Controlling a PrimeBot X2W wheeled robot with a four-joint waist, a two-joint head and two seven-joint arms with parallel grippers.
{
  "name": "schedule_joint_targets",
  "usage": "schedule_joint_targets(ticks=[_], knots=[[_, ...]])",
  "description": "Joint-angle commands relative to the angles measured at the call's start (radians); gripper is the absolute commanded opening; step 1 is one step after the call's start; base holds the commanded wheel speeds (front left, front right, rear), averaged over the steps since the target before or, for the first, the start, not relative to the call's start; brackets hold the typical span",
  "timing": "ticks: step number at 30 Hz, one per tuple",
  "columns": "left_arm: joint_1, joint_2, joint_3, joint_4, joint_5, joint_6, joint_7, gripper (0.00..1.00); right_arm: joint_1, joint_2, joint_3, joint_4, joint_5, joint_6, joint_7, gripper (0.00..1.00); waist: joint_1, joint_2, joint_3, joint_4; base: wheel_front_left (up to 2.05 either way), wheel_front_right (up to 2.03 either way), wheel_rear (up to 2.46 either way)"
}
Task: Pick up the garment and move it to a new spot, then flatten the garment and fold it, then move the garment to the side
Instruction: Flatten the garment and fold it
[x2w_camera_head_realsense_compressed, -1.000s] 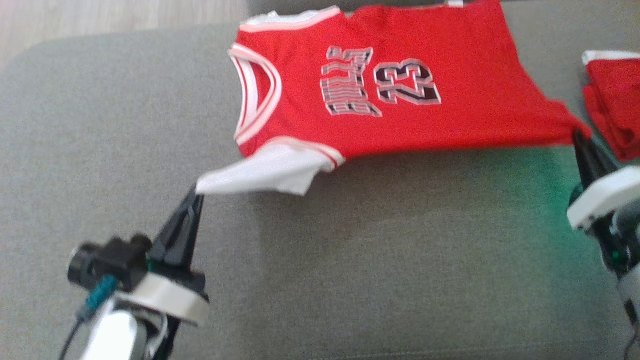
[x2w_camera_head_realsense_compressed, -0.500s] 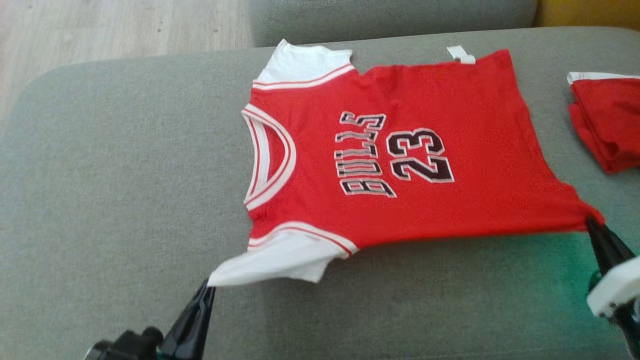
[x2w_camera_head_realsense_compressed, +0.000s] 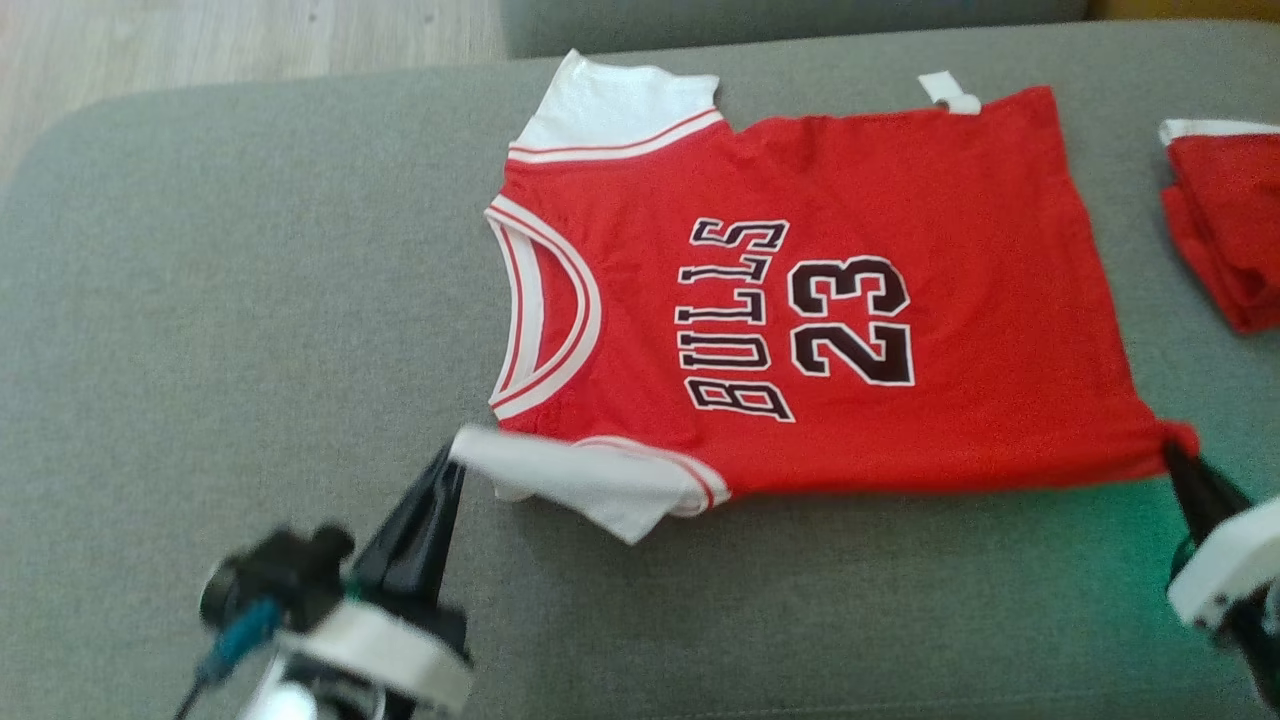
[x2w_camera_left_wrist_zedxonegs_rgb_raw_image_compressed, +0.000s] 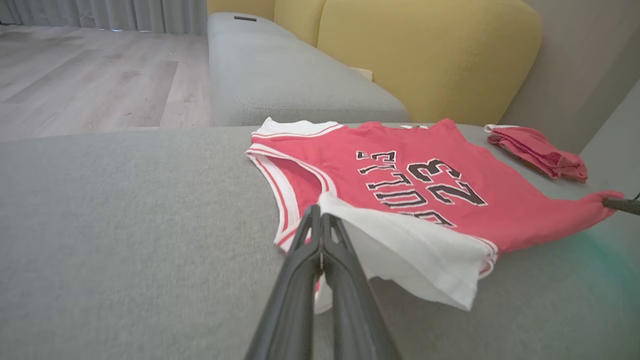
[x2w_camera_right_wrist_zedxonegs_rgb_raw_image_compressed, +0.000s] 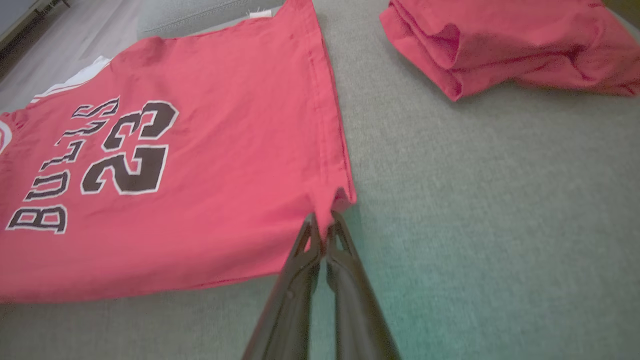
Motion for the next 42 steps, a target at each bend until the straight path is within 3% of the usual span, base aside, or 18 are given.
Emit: schedule_joint_targets(ticks=[1, 11, 23, 24, 25, 26, 27, 37, 42], knots=[[-0.083, -0.007, 0.030, -0.017, -0.013, -0.008, 0.007, 0.00, -0.065, -0.027, -0.003, -0.033, -0.010, 0.007, 0.010, 0.00, 0.0001, -0.0001, 0.021, 0.008, 0.00, 0.00, 0.00], [-0.402, -0.022, -0.009, 0.133, -0.027, -0.029, 0.002, 0.00, -0.270, -0.030, -0.001, 0.051, -0.037, 0.007, 0.076, 0.00, 0.0001, -0.0001, 0.119, 0.027, 0.00, 0.00, 0.00], [-0.577, -0.020, -0.049, 0.292, -0.024, -0.037, -0.058, 0.00, -0.399, -0.032, 0.027, 0.118, -0.053, 0.007, 0.057, 0.00, 0.0001, -0.0001, 0.175, 0.029, 0.00, 0.00, 0.00], [-0.585, -0.020, -0.049, 0.301, -0.023, -0.037, -0.064, 0.00, -0.406, -0.031, 0.026, 0.121, -0.054, 0.007, 0.046, 0.22, 0.0001, -0.0001, 0.177, 0.028, 0.00, 0.00, 0.00], [-0.592, -0.020, -0.049, 0.309, -0.021, -0.037, -0.070, 0.07, -0.412, -0.030, 0.025, 0.122, -0.057, 0.007, 0.034, 1.00, 0.0001, -0.0001, 0.178, 0.028, 0.00, 0.00, 0.00], [-0.596, -0.020, -0.048, 0.315, -0.017, -0.036, -0.074, 0.46, -0.415, -0.027, 0.023, 0.126, -0.059, 0.007, 0.023, 1.00, 0.0001, -0.0001, 0.179, 0.027, 0.00, 0.00, 0.00], [-0.598, -0.021, -0.045, 0.320, -0.015, -0.032, -0.079, 1.00, -0.416, -0.026, 0.024, 0.129, -0.061, 0.007, 0.015, 1.00, 0.0001, -0.0001, 0.179, 0.027, 0.00, 0.00, 0.00], [-0.448, -0.024, -0.022, 0.272, -0.031, 0.001, -0.091, 1.00, -0.331, -0.025, -0.007, 0.075, -0.040, 0.007, -0.078, 1.00, 0.0001, -0.0001, 0.165, 0.023, 0.00, 0.00, 0.00], [-0.347, -0.038, -0.039, 0.307, -0.078, 0.007, -0.004, 1.00, -0.274, -0.007, -0.032, 0.038, -0.049, 0.007, -0.085, 1.00, 0.0001, -0.0001, 0.167, 0.016, 0.00, 0.00, 0.00]])
